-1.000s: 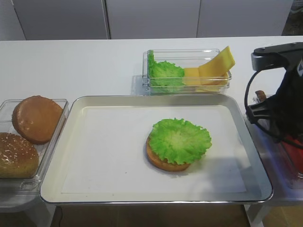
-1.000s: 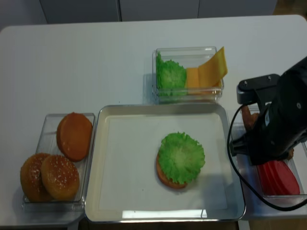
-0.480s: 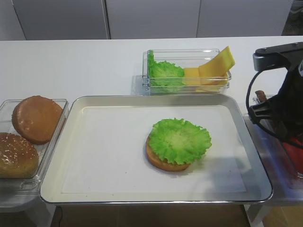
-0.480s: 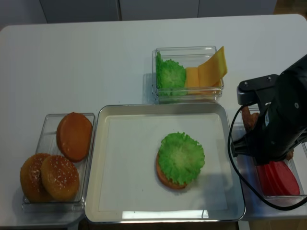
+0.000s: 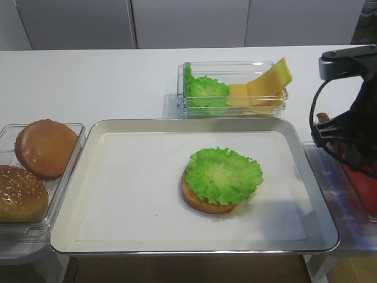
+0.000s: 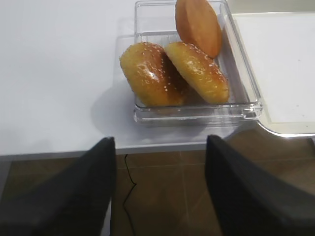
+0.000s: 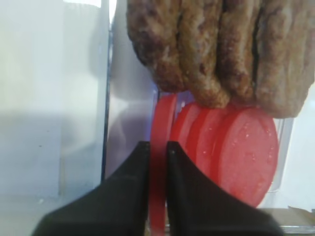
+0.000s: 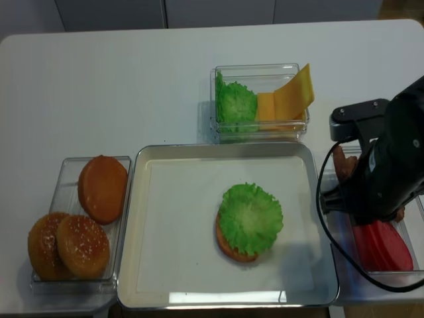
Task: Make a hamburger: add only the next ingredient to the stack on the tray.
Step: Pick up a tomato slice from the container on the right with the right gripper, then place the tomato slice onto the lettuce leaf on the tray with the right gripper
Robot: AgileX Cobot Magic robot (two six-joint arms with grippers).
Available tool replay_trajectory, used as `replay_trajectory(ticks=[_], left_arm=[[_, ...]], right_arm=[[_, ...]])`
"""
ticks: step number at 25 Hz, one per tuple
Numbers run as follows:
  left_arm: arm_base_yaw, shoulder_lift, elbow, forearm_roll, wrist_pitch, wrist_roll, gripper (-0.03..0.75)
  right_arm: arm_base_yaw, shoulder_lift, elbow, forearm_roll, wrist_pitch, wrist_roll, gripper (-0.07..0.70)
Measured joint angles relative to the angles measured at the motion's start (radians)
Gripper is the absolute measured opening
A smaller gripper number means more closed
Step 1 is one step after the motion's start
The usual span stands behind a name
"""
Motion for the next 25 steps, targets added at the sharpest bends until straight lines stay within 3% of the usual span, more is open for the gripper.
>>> replay_trajectory(ticks=[13,19,25], left_arm=[[0.000,0.000,0.000,0.000,0.000,0.000,0.427],[0.000,0.000,0.000,0.000,0.000,0.000,0.427],[0.000,0.000,0.000,0.000,0.000,0.000,0.427]], right_arm=[[0.000,-0.205,-0.030,0.012,0.080,0.000,0.078],[0.000,-0.250,-0.136,0.013,0.148,-0.014,0.078],[0.021,-0.242,-0.230,0.027,0.165,-0.030,0.078]])
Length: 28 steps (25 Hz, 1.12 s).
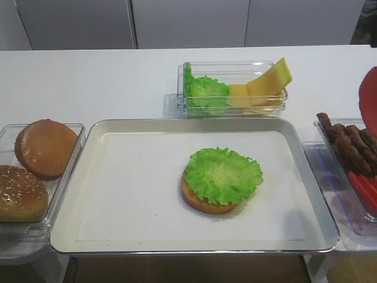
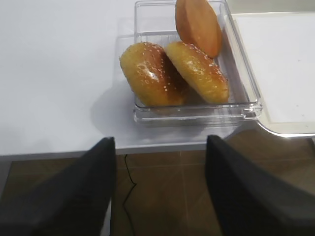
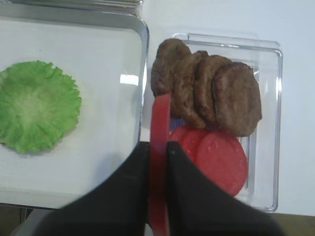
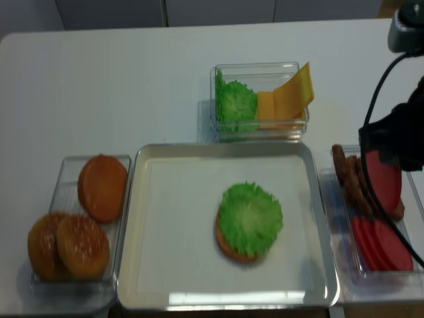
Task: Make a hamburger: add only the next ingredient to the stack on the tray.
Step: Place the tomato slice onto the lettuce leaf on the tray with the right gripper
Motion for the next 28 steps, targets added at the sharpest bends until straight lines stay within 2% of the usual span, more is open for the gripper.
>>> replay_trajectory(ticks=[7,14,22,28], left_arm=[[0.000,0.000,0.000,0.000,0.000,0.000,0.427],[0.000,0.000,0.000,0.000,0.000,0.000,0.427],[0.000,0.000,0.000,0.000,0.000,0.000,0.427],[0.000,0.000,0.000,0.000,0.000,0.000,0.427]], right_arm=[[0.139,0.127,-0.052,-0.015,-0.016,0.025,0.078],[0.275,0.298,-0.106,-0.059,-0.095,0.065,0.079],[0.358,0.469,-0.150,-0.123,-0.172,0.071,0.078],[0.378,0.545,-0.150,-0.167,-0.192,0.077,0.078]])
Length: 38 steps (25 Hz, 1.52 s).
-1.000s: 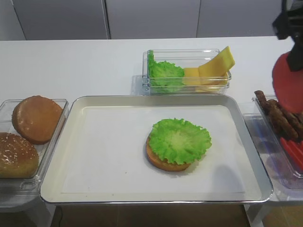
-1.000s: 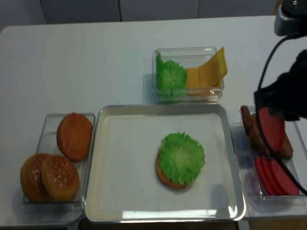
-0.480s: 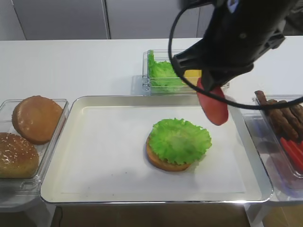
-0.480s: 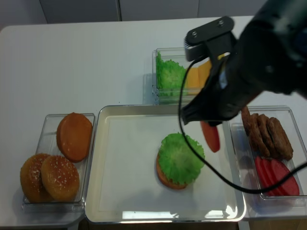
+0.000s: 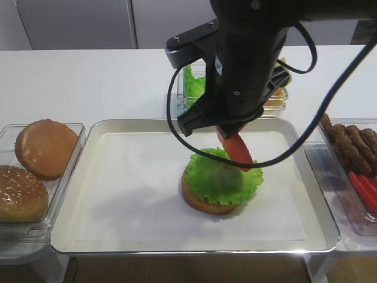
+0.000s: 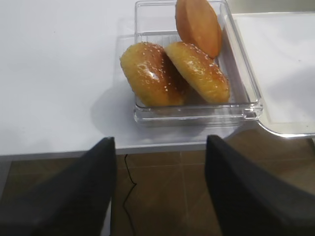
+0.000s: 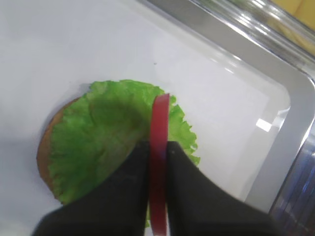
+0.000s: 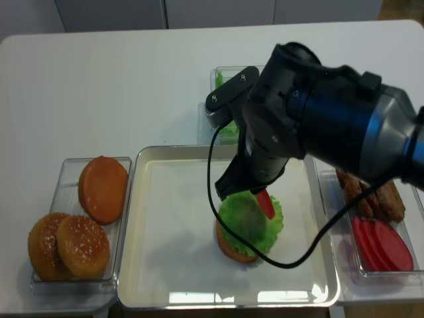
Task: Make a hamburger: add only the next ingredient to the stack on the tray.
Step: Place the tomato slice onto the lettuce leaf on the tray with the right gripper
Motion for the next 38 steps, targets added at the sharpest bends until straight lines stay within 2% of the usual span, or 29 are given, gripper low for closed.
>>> replay_trajectory(ticks=[11,17,38], left_arm=[[0.000,0.000,0.000,0.000,0.000,0.000,0.427],[0.000,0.000,0.000,0.000,0.000,0.000,0.427],[0.000,0.000,0.000,0.000,0.000,0.000,0.427]], right_arm=[[0.001,0.016,-0.006,-0.013,-0.012,0.000,0.078],[0.001,0.017,-0.006,-0.001,0.010,-0.016,0.078],[0.001,0.034,-0.007,0.030,0.024,-0.050,0.078]])
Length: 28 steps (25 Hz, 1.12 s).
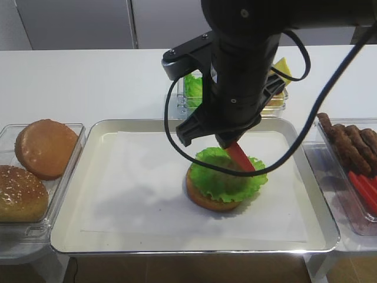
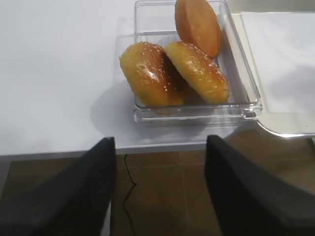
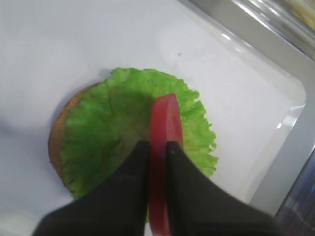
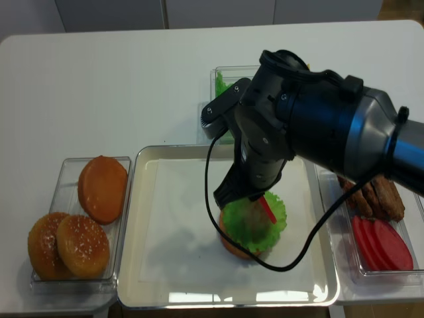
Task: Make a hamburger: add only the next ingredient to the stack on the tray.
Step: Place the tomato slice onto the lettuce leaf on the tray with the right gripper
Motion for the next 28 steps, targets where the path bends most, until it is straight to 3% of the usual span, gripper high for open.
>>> replay_trajectory(ticks=[8,11,21,24,28], left_arm=[[0.000,0.000,0.000,0.000,0.000,0.000,0.427],[0.000,0.000,0.000,0.000,0.000,0.000,0.427],[0.000,0.000,0.000,0.000,0.000,0.000,0.427],[0.000,0.000,0.000,0.000,0.000,0.000,0.427],[0.000,0.000,0.000,0.000,0.000,0.000,0.427]], right_arm=[[0.000,0.000,0.000,0.018,0.000,-0.002,0.108],[0.000,0.002,0.000,0.049,0.000,-0.002,0.176],[0.000,0.002,0.000,0.106,0.001,-0.002,0.510],[0.000,0.002,0.000,0.123,0.001,-0.002,0.568],[0.000,0.002,0.000,0.140,0.001,-0.002,0.582]])
